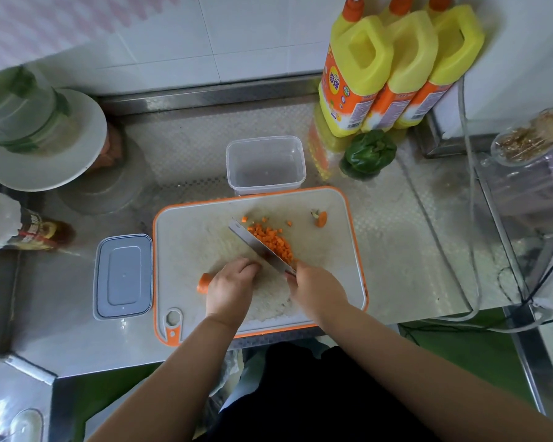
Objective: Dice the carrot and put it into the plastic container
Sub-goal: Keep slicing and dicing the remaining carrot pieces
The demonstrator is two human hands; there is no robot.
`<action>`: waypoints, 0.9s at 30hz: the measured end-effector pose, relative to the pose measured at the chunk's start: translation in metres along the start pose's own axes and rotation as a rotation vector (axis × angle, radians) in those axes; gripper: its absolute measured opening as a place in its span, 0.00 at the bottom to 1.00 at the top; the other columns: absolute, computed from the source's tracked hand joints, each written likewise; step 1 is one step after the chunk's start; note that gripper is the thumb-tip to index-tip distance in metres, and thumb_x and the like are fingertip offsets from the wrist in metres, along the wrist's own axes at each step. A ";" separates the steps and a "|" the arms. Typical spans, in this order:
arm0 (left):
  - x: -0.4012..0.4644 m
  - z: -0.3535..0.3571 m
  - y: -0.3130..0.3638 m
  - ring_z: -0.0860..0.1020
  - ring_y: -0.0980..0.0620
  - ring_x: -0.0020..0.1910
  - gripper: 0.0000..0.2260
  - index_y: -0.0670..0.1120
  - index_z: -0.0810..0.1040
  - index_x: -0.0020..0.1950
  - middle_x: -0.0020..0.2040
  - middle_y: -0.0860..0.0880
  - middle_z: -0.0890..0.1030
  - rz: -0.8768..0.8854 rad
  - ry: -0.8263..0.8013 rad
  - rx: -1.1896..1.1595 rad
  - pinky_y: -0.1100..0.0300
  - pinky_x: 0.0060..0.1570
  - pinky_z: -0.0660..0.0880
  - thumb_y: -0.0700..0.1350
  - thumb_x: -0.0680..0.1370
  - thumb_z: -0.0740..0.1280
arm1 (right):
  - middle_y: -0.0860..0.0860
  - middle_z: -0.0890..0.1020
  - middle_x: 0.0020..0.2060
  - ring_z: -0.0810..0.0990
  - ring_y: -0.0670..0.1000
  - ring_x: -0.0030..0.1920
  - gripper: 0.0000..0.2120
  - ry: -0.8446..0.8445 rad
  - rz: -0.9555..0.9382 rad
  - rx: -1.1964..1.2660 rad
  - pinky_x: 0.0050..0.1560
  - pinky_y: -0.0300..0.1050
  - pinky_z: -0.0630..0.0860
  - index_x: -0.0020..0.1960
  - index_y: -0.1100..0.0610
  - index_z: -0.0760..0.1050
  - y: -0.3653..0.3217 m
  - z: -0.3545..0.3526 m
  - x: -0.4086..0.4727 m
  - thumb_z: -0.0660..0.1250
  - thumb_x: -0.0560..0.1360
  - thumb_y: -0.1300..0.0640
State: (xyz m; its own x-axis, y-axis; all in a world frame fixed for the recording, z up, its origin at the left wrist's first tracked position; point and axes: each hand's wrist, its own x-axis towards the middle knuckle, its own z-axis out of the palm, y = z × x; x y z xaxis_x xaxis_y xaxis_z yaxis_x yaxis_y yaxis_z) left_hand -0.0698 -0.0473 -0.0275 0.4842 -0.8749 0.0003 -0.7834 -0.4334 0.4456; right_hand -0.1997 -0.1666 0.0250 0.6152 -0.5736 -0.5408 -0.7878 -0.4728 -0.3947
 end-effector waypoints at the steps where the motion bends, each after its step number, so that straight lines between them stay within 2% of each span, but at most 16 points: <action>1: 0.000 0.000 -0.001 0.80 0.46 0.40 0.16 0.43 0.84 0.46 0.43 0.49 0.83 0.002 -0.004 0.000 0.62 0.31 0.75 0.29 0.61 0.77 | 0.55 0.80 0.45 0.80 0.56 0.47 0.14 0.006 -0.010 -0.026 0.44 0.48 0.75 0.56 0.58 0.72 0.000 0.001 -0.003 0.55 0.82 0.49; 7: -0.002 -0.002 -0.001 0.79 0.45 0.37 0.14 0.43 0.84 0.45 0.39 0.48 0.81 -0.016 -0.034 0.000 0.61 0.28 0.73 0.30 0.63 0.77 | 0.55 0.80 0.44 0.80 0.58 0.46 0.08 0.016 -0.060 -0.188 0.36 0.46 0.66 0.55 0.58 0.71 -0.005 0.006 -0.015 0.57 0.81 0.57; 10: -0.001 -0.001 -0.001 0.79 0.45 0.41 0.09 0.43 0.84 0.47 0.41 0.48 0.81 -0.074 -0.053 -0.038 0.57 0.31 0.77 0.33 0.68 0.75 | 0.54 0.80 0.45 0.80 0.57 0.46 0.07 -0.004 -0.033 -0.221 0.37 0.46 0.67 0.55 0.58 0.72 -0.008 0.005 -0.014 0.59 0.79 0.61; 13: 0.000 0.001 -0.003 0.79 0.46 0.41 0.10 0.44 0.84 0.46 0.42 0.49 0.81 -0.059 -0.050 -0.047 0.57 0.30 0.77 0.32 0.68 0.74 | 0.54 0.80 0.47 0.80 0.57 0.48 0.07 -0.036 0.012 -0.217 0.39 0.46 0.70 0.56 0.59 0.73 -0.010 0.007 -0.008 0.60 0.79 0.62; 16: 0.000 0.004 -0.006 0.79 0.47 0.40 0.11 0.45 0.84 0.44 0.41 0.50 0.81 -0.034 -0.055 -0.026 0.59 0.28 0.75 0.32 0.66 0.76 | 0.55 0.81 0.46 0.81 0.57 0.47 0.08 -0.067 0.024 -0.180 0.41 0.47 0.73 0.55 0.59 0.75 -0.011 0.012 -0.003 0.59 0.80 0.60; 21: 0.000 0.002 -0.007 0.80 0.48 0.40 0.13 0.44 0.84 0.43 0.43 0.49 0.82 0.044 -0.008 -0.004 0.62 0.31 0.73 0.30 0.64 0.77 | 0.56 0.80 0.46 0.79 0.58 0.48 0.16 -0.076 0.028 -0.041 0.45 0.49 0.75 0.53 0.60 0.75 -0.008 0.005 0.001 0.55 0.82 0.49; 24: -0.006 0.000 -0.006 0.79 0.48 0.41 0.11 0.44 0.84 0.44 0.43 0.49 0.82 0.092 0.014 0.014 0.59 0.32 0.76 0.32 0.66 0.76 | 0.56 0.80 0.47 0.79 0.57 0.49 0.17 -0.063 0.031 0.008 0.44 0.46 0.72 0.55 0.60 0.74 -0.005 0.001 0.002 0.55 0.82 0.48; 27: -0.008 -0.001 -0.005 0.79 0.47 0.41 0.11 0.44 0.84 0.44 0.43 0.49 0.81 0.051 0.020 0.042 0.59 0.33 0.75 0.33 0.66 0.76 | 0.55 0.80 0.45 0.79 0.56 0.47 0.16 -0.044 -0.005 -0.063 0.45 0.48 0.75 0.54 0.59 0.74 -0.007 0.001 -0.005 0.54 0.82 0.49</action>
State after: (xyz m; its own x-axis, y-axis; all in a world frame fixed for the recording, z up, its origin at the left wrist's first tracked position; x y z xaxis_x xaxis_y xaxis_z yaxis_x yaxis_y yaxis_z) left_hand -0.0696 -0.0375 -0.0286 0.4510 -0.8916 0.0405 -0.8224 -0.3976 0.4069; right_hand -0.1976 -0.1596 0.0294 0.6164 -0.5414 -0.5718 -0.7803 -0.5175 -0.3512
